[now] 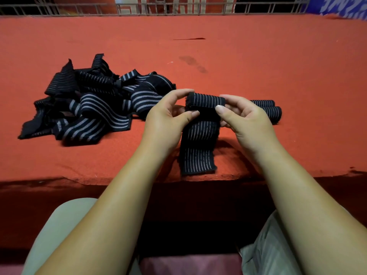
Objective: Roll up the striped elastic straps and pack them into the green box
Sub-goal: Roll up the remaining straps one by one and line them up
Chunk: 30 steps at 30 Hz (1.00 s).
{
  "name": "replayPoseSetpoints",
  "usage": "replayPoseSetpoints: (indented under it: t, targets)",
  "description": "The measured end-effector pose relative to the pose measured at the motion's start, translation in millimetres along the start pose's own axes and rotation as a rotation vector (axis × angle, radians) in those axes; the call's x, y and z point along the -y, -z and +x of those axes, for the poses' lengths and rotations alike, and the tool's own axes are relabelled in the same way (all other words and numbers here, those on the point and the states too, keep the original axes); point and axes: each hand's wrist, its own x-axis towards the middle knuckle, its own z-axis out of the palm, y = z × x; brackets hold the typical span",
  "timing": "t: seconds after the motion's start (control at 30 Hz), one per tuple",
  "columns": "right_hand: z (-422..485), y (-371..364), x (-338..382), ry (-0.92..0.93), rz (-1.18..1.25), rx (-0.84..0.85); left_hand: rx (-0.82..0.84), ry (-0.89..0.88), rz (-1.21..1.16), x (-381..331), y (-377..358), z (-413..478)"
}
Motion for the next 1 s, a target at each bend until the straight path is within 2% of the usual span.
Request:
replayPoseSetpoints:
  t: [0.2,0.4,0.6,0.77,1.0]
  targets:
    - [-1.1,-2.3,-1.7,0.034,-0.054,-0.050,0.012,-0.007,-0.005,-5.4,-8.1,-5.1]
    - [-2.2,-3.4,-0.8,0.048,-0.104,-0.055,0.151,0.065,-0.117,-10.7,-4.1,-7.5]
    - [-2.6,-2.7,0.5,0.013,-0.135,-0.049,0.151,0.103,0.023,-6.0,0.4,-7.2]
    - [-1.9,0.2,-0.3,-0.004,-0.134,0.008,0.164,0.098,0.026,-9.0,2.7,-6.7]
    - [-2.0,0.3,-0.6,0.019,-0.039,0.073,0.238,0.155,-0.103,-13.2,6.2,-6.7]
